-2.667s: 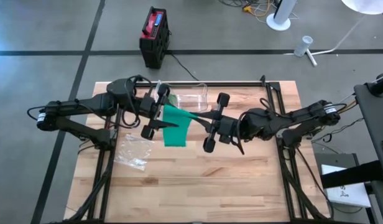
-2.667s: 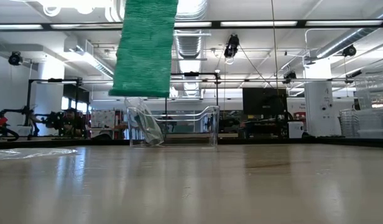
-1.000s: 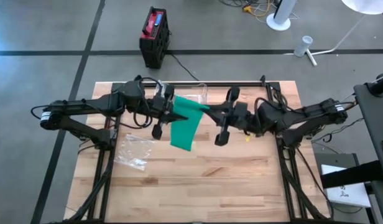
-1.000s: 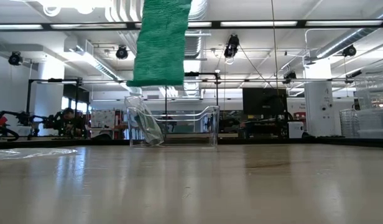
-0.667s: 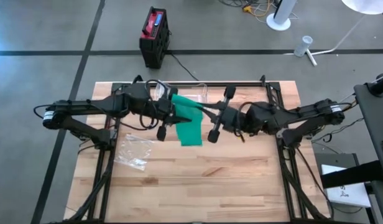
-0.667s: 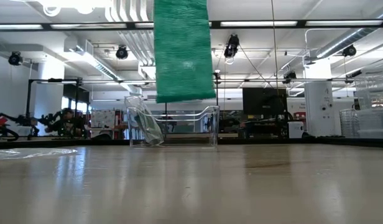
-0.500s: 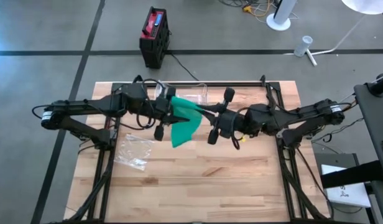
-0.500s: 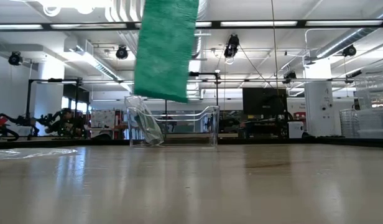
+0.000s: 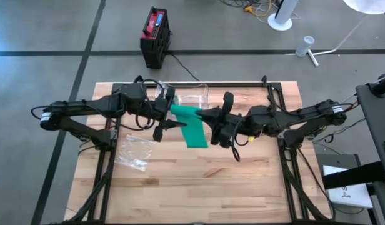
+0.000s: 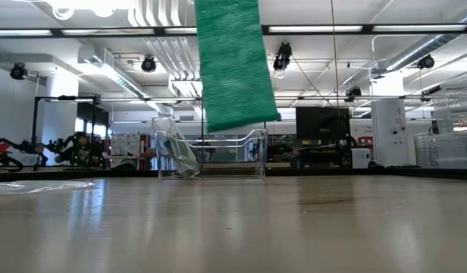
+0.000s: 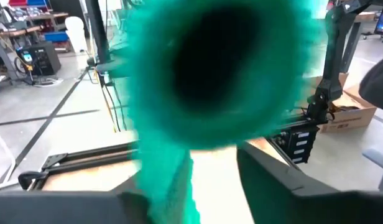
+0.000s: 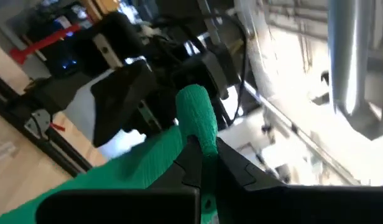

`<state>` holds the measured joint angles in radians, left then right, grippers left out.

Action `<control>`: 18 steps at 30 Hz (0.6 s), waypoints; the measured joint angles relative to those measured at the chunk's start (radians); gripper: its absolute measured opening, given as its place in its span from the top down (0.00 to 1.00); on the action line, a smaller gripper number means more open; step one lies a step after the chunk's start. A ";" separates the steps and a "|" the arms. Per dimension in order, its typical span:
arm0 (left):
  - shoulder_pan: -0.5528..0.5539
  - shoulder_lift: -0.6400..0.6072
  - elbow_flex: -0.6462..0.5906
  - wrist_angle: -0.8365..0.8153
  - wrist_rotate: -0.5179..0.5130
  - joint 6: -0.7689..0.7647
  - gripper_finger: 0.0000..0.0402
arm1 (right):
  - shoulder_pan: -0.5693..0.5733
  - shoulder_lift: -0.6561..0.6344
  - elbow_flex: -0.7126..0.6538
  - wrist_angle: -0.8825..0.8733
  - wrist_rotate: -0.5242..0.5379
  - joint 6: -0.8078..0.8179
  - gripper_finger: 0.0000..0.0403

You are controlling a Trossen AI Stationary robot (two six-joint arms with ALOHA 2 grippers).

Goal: Roll bandage
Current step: Roll the blue bandage

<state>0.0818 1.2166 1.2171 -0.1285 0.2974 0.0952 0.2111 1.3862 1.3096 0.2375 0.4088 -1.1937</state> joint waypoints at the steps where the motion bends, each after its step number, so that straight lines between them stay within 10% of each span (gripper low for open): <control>1: 0.000 -0.004 0.000 -0.006 0.000 0.000 0.61 | 0.000 -0.004 -0.007 -0.003 -0.022 -0.018 0.98; 18: -0.002 -0.031 0.000 0.019 0.082 -0.132 0.27 | -0.078 -0.014 -0.065 0.024 -0.177 -0.332 0.98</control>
<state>0.0803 1.1854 1.2169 -0.1093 0.3798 -0.0367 0.1331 1.3718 1.2442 0.2616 0.2322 -1.5258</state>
